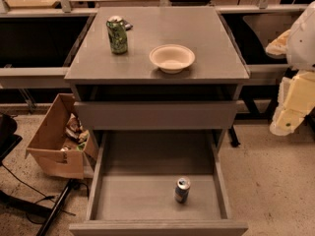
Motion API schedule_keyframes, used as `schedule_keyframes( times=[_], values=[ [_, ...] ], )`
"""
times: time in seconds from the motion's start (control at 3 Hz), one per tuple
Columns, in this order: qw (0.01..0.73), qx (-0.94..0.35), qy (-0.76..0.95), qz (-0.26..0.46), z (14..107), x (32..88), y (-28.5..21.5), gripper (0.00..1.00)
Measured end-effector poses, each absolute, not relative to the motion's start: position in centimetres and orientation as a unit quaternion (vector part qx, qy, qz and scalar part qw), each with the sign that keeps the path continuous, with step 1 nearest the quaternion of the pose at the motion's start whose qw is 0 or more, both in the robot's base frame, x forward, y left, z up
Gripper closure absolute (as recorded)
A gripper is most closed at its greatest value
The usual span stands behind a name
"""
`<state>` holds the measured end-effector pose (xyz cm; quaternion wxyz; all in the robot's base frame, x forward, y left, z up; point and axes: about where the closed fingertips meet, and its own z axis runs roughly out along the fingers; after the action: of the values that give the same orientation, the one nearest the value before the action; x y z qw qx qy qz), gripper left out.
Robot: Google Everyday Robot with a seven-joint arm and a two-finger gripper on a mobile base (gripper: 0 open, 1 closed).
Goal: Pick redbull can from middle drawer and place on counter
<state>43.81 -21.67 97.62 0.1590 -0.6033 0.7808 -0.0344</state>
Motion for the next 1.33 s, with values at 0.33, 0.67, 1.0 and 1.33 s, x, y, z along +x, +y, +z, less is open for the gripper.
schedule_keyframes(
  times=[0.33, 0.67, 1.0, 1.33],
  values=[
    [0.163, -0.598, 0.784, -0.038, 98.3, 43.8, -21.9, 0.0],
    [0.163, -0.598, 0.784, -0.038, 98.4, 43.8, -21.9, 0.0],
    [0.2, -0.586, 0.785, 0.012, 93.7, 44.3, -20.7, 0.0],
    [0.228, -0.587, 0.766, 0.129, 82.8, 43.2, -18.4, 0.0]
  ],
)
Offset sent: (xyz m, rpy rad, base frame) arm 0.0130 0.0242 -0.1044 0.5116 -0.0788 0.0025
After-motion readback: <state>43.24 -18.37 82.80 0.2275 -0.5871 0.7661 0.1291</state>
